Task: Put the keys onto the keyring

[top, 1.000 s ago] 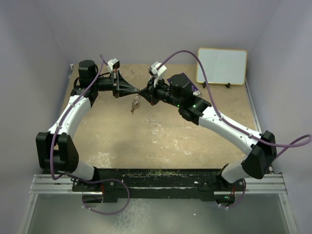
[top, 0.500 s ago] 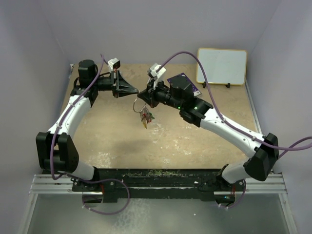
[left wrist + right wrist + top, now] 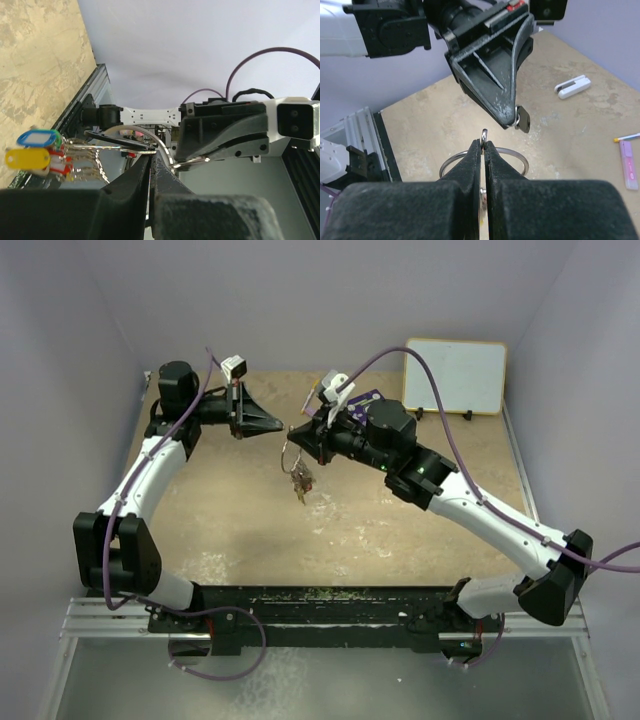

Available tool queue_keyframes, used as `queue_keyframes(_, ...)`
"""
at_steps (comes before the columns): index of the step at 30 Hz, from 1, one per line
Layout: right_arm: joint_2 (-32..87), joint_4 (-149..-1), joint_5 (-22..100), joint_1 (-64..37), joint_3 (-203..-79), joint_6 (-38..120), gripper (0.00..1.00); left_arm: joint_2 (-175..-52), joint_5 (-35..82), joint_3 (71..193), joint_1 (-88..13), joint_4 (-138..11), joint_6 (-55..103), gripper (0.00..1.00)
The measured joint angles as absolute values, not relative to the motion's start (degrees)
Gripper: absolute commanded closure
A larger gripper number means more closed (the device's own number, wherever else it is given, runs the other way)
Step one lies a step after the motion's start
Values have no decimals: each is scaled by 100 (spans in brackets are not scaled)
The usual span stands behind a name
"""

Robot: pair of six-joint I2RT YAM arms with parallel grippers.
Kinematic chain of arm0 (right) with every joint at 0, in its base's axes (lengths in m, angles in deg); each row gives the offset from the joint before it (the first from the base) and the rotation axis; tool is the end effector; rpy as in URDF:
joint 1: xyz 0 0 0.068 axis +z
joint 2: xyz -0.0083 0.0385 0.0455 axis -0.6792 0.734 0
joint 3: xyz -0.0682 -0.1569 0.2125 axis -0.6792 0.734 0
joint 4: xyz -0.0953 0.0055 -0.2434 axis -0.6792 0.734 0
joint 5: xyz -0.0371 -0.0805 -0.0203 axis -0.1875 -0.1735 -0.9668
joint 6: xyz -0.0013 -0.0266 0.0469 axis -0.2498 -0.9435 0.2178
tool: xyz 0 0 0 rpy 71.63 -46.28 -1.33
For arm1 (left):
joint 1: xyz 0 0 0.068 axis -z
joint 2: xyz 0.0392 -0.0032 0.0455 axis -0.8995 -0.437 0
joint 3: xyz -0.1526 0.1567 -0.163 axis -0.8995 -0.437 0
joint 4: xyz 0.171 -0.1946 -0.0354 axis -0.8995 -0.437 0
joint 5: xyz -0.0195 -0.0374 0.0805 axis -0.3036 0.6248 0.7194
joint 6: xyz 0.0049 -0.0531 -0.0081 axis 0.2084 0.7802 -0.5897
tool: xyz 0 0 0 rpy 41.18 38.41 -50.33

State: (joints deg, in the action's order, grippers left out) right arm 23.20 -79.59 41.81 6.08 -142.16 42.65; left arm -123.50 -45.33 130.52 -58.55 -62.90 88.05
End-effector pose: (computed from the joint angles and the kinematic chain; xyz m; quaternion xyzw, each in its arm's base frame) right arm 0.2016 0.2404 0.4376 -0.2974 0.6160 0.4015 0.6090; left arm 0.3261 -0.0666 0.3551 -0.0248 0.7226 -0.6882 0.0602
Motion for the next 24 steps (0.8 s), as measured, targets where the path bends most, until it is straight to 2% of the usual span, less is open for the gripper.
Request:
queue_keyframes(11,2283,-7937,4441,608,-13985,4160,100,-12238,-5307,13139,-5818,-6550,8632,96)
queue_keyframes(18,2191,-7806,4786,608,-13945,4062,100,-12489,-5582,14022,-5630,-8972,6735,96)
queue_keyframes(24,1955,-7594,4968,634,-13937,3981,100,-12542,-5611,14016,-5608,-9999,5992,96)
